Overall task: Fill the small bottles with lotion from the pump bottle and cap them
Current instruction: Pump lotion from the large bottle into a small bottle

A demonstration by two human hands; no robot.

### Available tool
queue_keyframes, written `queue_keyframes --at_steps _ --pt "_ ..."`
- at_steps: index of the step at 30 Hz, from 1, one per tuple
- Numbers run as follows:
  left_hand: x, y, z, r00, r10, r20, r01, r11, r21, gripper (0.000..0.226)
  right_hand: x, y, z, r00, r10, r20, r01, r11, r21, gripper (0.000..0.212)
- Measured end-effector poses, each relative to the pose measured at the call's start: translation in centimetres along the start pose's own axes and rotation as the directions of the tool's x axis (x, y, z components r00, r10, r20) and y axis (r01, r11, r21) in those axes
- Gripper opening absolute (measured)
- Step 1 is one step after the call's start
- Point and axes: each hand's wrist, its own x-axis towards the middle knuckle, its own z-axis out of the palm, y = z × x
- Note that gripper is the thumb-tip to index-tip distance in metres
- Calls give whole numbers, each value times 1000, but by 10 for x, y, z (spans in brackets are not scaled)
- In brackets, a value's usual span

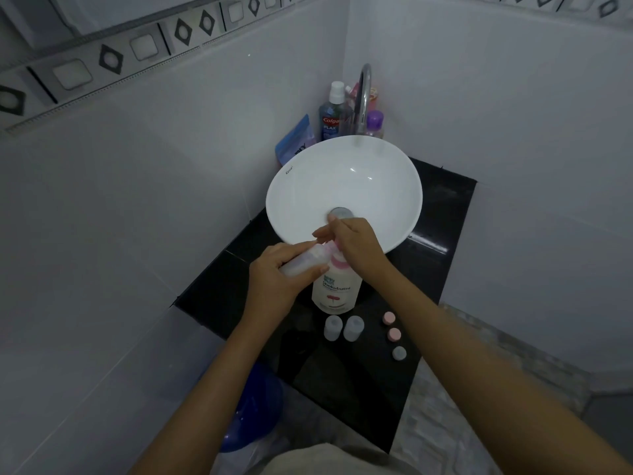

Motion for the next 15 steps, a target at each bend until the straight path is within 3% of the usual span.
queue_keyframes --at_steps 3,10,15 --pt "-2 -5 2 1000 -22 4 22 1000 9 45 -1 10 8 999 39 -37 -36 997 73 44" --pt "-4 -5 0 999 -28 20 28 1000 2 45 2 5 1 999 -9 33 11 999 -44 42" --pt "-2 -5 0 999 -31 17 31 1000 3 44 2 10 3 999 -2 -37 3 1000 21 45"
